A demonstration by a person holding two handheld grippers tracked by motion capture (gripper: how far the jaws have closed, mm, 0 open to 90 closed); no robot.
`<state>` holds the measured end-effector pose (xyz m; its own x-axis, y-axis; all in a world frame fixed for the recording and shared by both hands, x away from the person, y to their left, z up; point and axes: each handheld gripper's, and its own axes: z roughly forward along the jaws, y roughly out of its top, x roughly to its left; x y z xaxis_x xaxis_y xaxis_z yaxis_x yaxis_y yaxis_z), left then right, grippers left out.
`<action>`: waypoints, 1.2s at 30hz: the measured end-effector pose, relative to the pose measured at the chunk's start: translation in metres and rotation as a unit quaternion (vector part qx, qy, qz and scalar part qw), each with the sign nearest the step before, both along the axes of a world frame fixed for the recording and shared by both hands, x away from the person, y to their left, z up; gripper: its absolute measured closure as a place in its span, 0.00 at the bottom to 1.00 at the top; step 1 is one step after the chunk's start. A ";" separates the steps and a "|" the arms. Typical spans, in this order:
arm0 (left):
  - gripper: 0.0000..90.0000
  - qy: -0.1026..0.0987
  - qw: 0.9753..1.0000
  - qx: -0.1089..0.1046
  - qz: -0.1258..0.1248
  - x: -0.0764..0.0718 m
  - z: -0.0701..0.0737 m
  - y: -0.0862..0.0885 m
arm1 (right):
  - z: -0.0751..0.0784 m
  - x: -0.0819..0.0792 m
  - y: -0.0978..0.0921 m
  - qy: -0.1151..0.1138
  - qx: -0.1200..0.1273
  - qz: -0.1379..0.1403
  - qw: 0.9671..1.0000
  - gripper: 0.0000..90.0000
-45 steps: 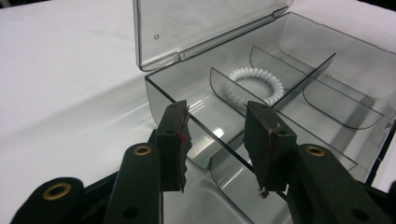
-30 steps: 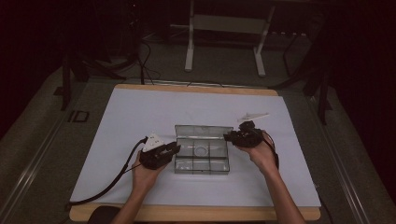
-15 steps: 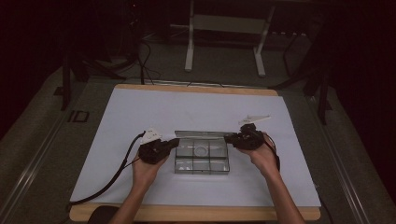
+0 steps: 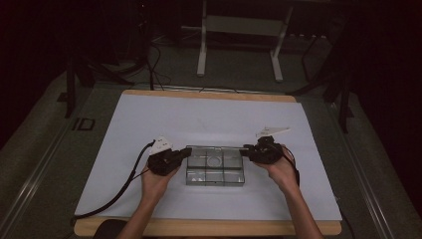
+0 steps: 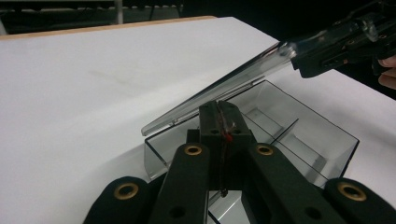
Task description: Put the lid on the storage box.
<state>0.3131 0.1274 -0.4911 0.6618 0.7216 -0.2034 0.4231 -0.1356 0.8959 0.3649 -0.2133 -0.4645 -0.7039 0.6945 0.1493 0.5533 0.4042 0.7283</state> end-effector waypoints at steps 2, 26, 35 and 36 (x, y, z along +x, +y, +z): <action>1.00 0.001 1.000 -0.001 -0.001 0.000 0.000 -0.001 | 0.000 -0.001 -0.001 0.000 0.002 0.000 1.000 0.78; 1.00 0.001 1.000 -0.003 -0.002 -0.007 -0.002 -0.004 | -0.006 -0.022 -0.024 -0.040 0.004 -0.037 0.999 0.73; 1.00 0.002 1.000 -0.001 -0.006 -0.011 -0.003 -0.004 | -0.007 -0.024 -0.034 -0.037 0.015 -0.051 0.998 0.72; 1.00 0.003 1.000 0.000 -0.007 -0.011 -0.004 -0.004 | -0.008 -0.024 -0.034 -0.037 0.015 -0.050 0.998 0.72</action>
<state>0.3017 0.1231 -0.4947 0.6699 0.7127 -0.2081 0.4272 -0.1407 0.8932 0.3410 -0.2471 -0.4722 -0.6409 0.7581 0.1208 0.5338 0.3271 0.7798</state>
